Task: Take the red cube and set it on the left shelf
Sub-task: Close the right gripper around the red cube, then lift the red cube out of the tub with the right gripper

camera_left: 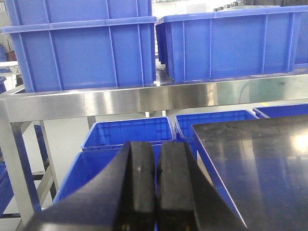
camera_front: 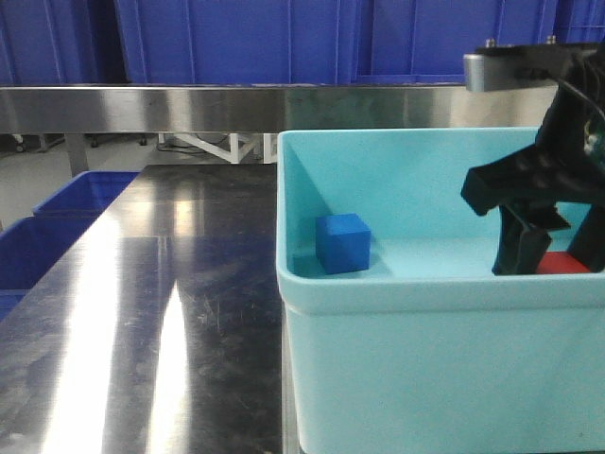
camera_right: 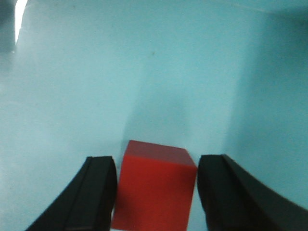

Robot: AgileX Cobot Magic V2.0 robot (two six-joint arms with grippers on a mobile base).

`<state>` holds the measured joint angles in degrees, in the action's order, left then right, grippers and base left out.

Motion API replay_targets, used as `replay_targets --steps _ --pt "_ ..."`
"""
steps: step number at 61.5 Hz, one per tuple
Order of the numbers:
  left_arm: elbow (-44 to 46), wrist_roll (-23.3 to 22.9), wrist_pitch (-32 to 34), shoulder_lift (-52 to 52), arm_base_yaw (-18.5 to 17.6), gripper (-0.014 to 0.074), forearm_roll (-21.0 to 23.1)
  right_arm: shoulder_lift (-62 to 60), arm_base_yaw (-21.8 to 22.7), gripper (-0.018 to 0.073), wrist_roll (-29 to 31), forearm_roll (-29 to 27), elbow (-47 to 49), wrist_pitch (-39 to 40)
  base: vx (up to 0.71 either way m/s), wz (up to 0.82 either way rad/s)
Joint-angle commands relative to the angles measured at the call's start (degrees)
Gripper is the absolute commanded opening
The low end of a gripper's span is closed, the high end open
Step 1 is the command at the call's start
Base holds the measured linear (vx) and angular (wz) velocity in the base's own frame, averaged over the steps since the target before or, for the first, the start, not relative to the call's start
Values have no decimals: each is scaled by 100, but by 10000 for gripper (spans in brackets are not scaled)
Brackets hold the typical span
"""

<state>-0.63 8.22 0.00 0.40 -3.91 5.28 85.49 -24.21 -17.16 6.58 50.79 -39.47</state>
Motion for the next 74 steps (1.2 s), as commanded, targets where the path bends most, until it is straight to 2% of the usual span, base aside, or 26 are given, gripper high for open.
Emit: replay_targets --steps 1,11,16,29,33,43,53,62,74 --pt "-126 8 476 -40 -25 106 32 -54 -2 481 -35 31 194 105 0 0" --pt "-126 8 476 -40 -25 106 32 26 -2 470 -35 31 194 89 0 0" --pt "-126 8 476 -40 -25 106 32 26 -2 418 -35 31 194 89 0 0" --pt "-126 8 476 -40 -25 106 32 -164 -2 38 -35 31 194 196 0 0" --pt "-126 8 476 -40 -25 106 32 -401 -2 70 -35 31 194 341 0 0" --pt "-126 8 476 -40 -25 106 32 -1335 33 58 -35 31 112 918 0 0" --pt "-126 8 476 -40 -25 106 32 -2504 257 58 -35 36 -472 1731 0 0" --pt "-126 8 476 -40 -25 106 32 -3518 832 58 -35 36 -1252 2172 0 0" --pt "-126 8 476 -40 -25 106 32 -4937 1776 58 -35 36 -2221 2105 -2 -11"
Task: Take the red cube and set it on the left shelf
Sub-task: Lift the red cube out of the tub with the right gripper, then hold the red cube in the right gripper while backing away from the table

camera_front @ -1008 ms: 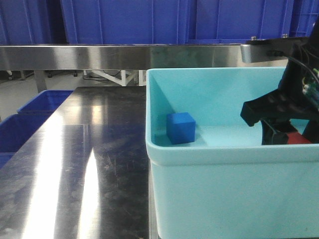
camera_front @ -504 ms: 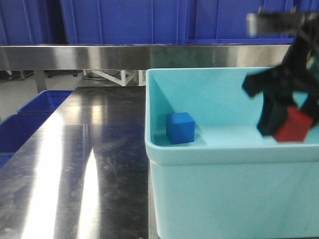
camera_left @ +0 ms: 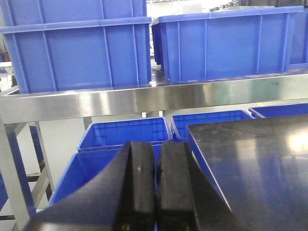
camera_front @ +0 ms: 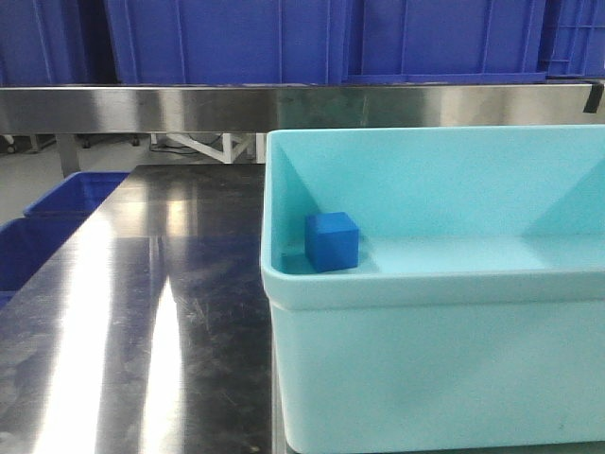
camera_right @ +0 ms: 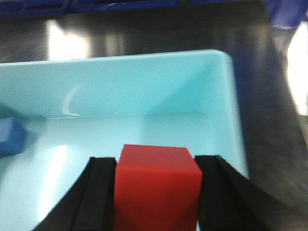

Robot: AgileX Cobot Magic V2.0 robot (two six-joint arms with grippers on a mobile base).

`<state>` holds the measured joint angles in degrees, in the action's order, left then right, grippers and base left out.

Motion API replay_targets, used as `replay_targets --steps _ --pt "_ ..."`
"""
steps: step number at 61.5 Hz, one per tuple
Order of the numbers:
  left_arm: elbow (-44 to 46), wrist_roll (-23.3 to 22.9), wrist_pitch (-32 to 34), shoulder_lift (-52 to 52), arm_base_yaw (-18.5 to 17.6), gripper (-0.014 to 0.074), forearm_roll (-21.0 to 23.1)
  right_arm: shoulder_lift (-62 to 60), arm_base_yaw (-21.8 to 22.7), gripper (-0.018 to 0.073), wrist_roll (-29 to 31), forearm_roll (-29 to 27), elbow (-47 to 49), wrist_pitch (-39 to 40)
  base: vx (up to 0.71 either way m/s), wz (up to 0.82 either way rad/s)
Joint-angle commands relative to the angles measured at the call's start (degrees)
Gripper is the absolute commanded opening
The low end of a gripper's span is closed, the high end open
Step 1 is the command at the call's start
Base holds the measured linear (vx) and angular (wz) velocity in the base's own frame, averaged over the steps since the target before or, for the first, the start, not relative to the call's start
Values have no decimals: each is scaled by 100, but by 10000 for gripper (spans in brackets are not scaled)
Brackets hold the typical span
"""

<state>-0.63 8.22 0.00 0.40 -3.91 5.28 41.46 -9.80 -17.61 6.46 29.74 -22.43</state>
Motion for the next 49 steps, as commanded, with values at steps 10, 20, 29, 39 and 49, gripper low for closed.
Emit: replay_targets --steps 10,20,29,39,49 --pt "-126 8 476 -40 -25 106 32 -1432 642 58 10 48 -494 274 0 0" --pt "-126 8 476 -40 -25 106 32 -1648 648 58 10 48 -528 327 -2 -11" --pt "-126 8 476 -40 -25 106 32 -1648 648 58 10 48 -528 302 0 0" --pt "-126 8 476 -40 -25 106 32 -1648 648 58 10 48 -528 251 -1 -7" --pt "-126 8 476 -40 -25 106 32 -1648 648 58 10 48 -528 251 0 0"
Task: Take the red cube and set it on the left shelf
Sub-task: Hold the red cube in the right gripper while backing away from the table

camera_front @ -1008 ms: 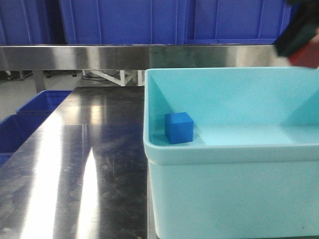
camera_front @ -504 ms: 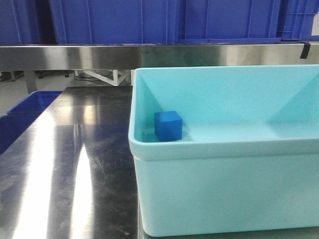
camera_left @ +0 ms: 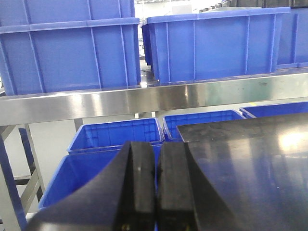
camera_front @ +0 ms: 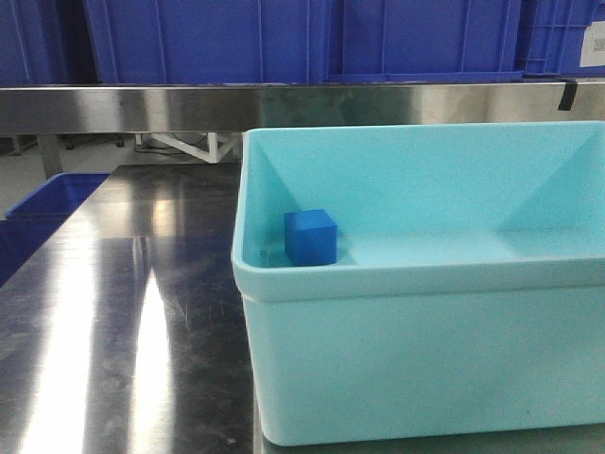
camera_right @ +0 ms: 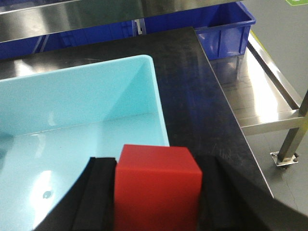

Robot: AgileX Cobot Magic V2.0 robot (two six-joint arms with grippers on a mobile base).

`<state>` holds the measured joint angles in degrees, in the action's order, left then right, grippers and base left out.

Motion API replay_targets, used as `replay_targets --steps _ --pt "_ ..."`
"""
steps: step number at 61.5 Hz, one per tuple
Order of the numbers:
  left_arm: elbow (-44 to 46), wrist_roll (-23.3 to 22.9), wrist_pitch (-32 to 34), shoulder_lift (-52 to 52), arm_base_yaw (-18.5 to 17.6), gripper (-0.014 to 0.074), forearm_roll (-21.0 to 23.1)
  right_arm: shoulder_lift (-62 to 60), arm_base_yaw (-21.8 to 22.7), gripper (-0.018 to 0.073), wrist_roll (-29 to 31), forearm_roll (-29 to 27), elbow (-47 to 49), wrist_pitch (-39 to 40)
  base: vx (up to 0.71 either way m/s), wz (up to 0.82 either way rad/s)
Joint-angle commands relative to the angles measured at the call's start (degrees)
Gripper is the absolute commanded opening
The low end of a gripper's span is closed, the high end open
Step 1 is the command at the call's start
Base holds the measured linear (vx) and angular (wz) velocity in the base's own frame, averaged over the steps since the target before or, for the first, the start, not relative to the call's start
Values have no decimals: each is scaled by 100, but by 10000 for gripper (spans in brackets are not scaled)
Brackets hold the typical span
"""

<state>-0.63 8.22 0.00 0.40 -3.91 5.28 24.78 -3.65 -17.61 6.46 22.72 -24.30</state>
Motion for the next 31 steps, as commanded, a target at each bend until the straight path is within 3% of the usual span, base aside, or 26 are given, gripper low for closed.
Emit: replay_targets --steps 1,31 --pt "-126 8 476 -40 -25 106 32 19 34 58 10 48 174 438 0 0" --pt "-126 8 476 -40 -25 106 32 19 34 58 10 48 174 438 1 5"
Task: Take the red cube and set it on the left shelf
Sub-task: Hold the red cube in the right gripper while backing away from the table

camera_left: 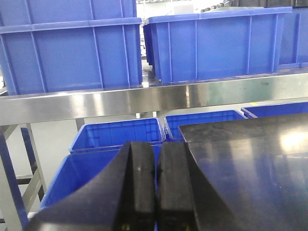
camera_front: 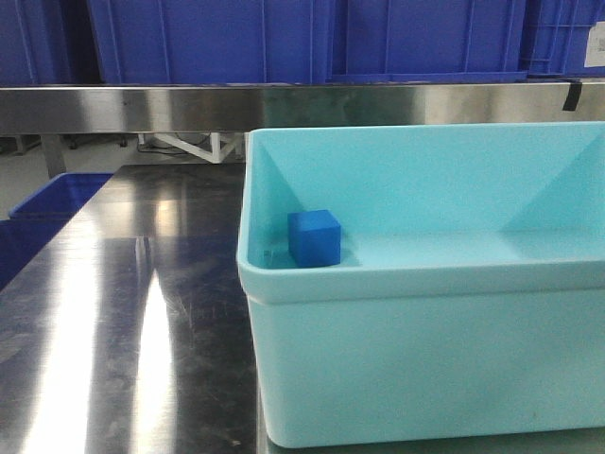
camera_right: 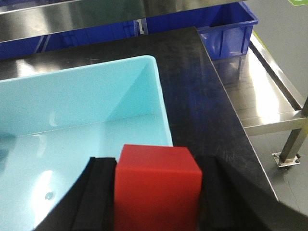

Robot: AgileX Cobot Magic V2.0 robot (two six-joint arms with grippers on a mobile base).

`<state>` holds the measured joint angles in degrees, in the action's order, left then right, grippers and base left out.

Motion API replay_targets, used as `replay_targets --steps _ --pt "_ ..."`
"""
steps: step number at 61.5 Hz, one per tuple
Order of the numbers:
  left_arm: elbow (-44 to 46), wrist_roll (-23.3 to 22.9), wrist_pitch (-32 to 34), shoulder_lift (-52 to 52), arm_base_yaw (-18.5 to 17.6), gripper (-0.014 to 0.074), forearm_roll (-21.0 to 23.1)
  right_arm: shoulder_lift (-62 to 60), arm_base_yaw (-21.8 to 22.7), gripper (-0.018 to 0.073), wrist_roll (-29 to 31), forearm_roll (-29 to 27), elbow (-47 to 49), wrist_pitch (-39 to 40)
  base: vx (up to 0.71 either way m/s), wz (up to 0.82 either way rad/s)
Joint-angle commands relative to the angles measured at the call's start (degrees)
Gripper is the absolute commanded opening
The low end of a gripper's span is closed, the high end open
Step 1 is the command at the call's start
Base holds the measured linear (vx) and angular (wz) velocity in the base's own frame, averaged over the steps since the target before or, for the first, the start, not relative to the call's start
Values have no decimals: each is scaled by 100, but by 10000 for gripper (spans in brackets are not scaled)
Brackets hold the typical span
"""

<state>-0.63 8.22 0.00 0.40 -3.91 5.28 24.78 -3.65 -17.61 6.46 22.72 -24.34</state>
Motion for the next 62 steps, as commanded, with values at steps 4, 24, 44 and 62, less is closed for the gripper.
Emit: replay_targets --steps 4,24,44,62 --pt "-126 8 476 -40 -25 106 32 19 34 58 10 48 174 442 0 0" --pt "-126 8 476 -40 -25 106 32 26 34 58 10 48 174 441 0 0" --pt "-126 8 476 -40 -25 106 32 26 34 58 10 48 174 441 -5 0" --pt "-126 8 476 -40 -25 106 32 26 34 58 10 48 174 441 -8 14"
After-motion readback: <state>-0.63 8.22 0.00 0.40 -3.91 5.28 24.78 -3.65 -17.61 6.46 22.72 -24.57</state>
